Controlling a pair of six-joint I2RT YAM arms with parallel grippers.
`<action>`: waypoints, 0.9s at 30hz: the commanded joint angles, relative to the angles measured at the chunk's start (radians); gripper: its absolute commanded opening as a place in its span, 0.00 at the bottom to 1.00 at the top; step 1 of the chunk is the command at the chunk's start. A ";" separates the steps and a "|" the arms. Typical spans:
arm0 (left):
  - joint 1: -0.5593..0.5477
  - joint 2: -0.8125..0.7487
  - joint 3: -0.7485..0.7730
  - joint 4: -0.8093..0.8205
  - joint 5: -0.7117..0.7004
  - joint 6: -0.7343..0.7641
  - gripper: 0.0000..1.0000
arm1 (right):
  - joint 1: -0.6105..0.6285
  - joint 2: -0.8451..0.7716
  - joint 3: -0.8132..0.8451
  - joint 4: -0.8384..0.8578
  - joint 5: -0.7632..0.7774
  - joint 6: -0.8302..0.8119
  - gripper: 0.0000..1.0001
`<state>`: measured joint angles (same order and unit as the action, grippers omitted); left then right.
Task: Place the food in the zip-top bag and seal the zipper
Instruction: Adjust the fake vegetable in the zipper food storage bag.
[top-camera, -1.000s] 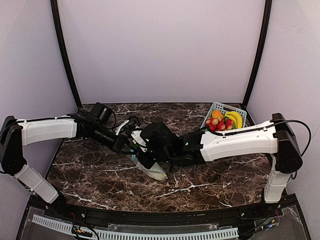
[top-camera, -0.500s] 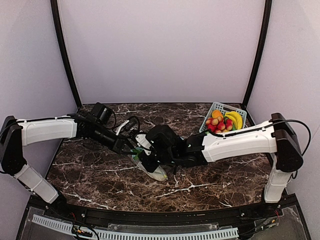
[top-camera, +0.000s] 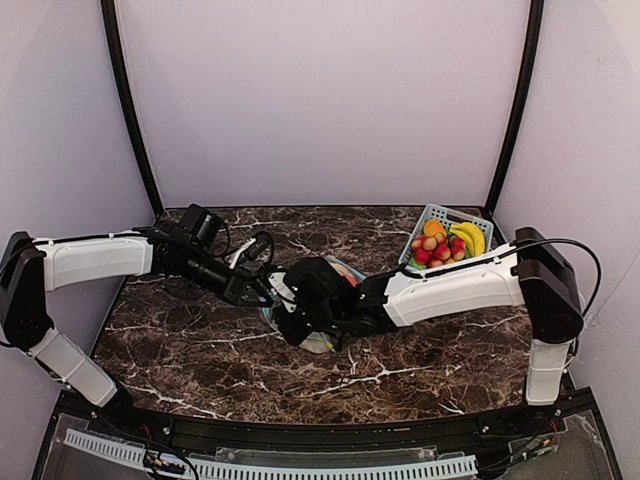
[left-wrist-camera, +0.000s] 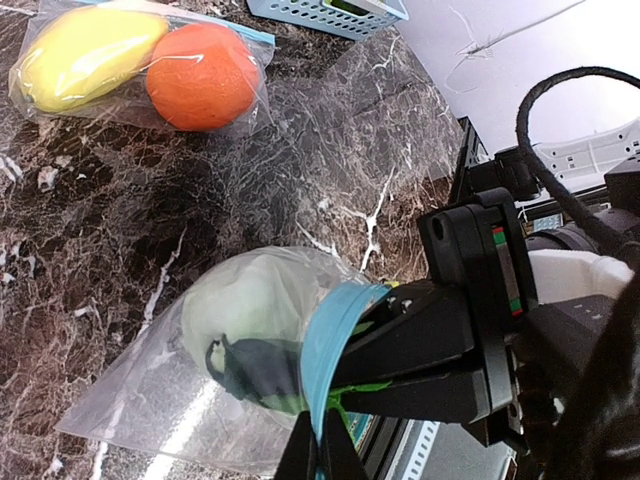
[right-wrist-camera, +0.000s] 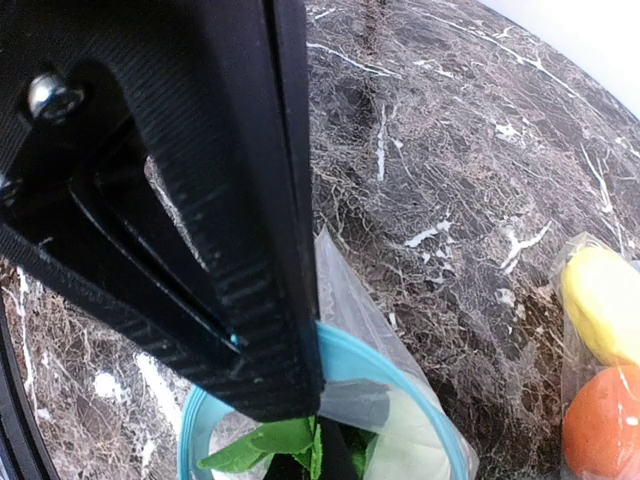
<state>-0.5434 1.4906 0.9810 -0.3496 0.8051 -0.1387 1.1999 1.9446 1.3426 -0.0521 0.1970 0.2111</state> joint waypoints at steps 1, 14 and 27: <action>-0.008 -0.027 -0.002 0.037 0.118 0.003 0.01 | -0.029 0.069 0.026 -0.047 -0.012 0.034 0.00; -0.031 -0.007 -0.015 0.079 0.207 -0.029 0.01 | -0.079 0.121 0.098 -0.027 0.027 0.106 0.00; -0.007 0.003 0.017 -0.028 -0.044 -0.005 0.01 | -0.080 0.012 0.062 -0.048 -0.032 0.073 0.27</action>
<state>-0.5308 1.5059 0.9653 -0.3138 0.8024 -0.1841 1.1515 2.0270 1.4342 -0.0776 0.1799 0.2695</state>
